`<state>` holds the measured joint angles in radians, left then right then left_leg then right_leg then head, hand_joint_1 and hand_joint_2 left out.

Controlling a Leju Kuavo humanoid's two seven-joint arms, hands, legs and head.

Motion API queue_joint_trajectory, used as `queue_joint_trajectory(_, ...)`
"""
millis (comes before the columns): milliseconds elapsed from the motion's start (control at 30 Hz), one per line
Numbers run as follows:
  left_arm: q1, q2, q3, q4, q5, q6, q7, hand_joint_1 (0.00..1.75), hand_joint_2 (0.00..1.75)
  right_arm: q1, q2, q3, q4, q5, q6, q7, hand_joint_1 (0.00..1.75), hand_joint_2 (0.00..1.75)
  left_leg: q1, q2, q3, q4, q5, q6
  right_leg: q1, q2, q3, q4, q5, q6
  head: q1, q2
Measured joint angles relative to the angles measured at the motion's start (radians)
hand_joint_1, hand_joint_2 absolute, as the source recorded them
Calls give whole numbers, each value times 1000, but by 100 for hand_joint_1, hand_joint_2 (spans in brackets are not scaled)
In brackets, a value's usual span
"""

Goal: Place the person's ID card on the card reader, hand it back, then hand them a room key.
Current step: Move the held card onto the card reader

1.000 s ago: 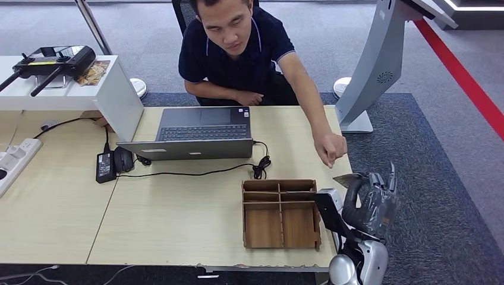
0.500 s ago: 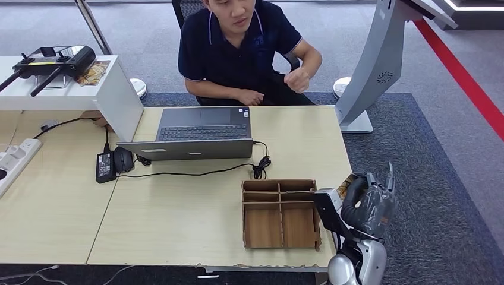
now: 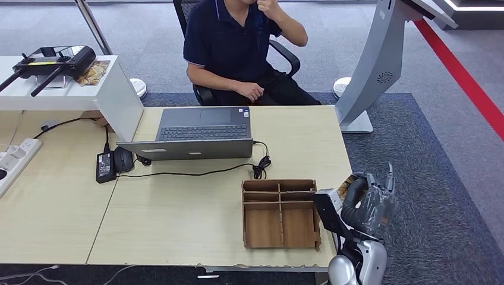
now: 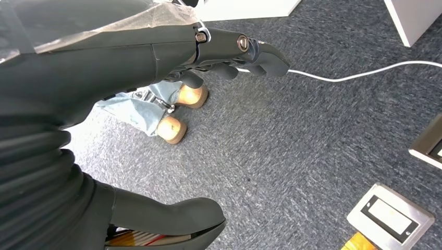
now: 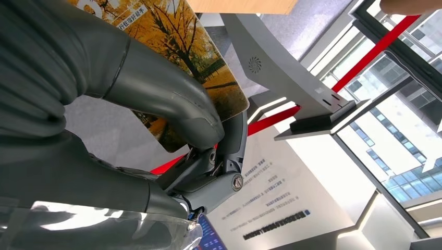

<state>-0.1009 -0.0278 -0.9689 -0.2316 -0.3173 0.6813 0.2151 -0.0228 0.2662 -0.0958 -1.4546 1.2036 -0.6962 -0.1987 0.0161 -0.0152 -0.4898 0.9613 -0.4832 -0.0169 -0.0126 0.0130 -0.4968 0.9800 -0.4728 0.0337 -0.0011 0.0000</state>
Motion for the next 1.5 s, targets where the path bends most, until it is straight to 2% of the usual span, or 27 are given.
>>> queue_joint_trajectory(433,0,0,0,0,-1,0,-2,0,175,1,-11,-4,10,22,0,32,175,175,0,0,0,0,0,0,0,0,0,0,0,0,0,0)
queue_joint_trajectory(1000,0,0,0,0,-5,1,9,0,175,5,-23,-55,106,46,0,33,175,175,0,0,0,0,0,0,0,0,0,0,0,0,0,0)
queue_joint_trajectory(1200,0,0,-1,0,-5,1,12,0,175,5,-39,-64,150,55,0,113,175,175,0,0,0,0,0,0,0,0,0,0,0,0,0,0)
queue_joint_trajectory(1333,-1,0,-1,0,-6,1,15,0,175,4,-47,-76,199,66,0,126,175,175,0,0,0,0,0,0,0,0,0,0,0,0,0,0)
queue_joint_trajectory(1433,0,0,-1,0,-24,0,18,0,175,5,-60,-73,225,46,0,202,175,175,0,0,0,0,0,0,0,0,0,0,0,0,0,0)
queue_joint_trajectory(1500,0,0,-1,0,-43,-2,18,0,175,5,-70,-70,242,42,0,225,175,175,0,0,0,0,0,0,0,0,0,0,0,0,0,0)
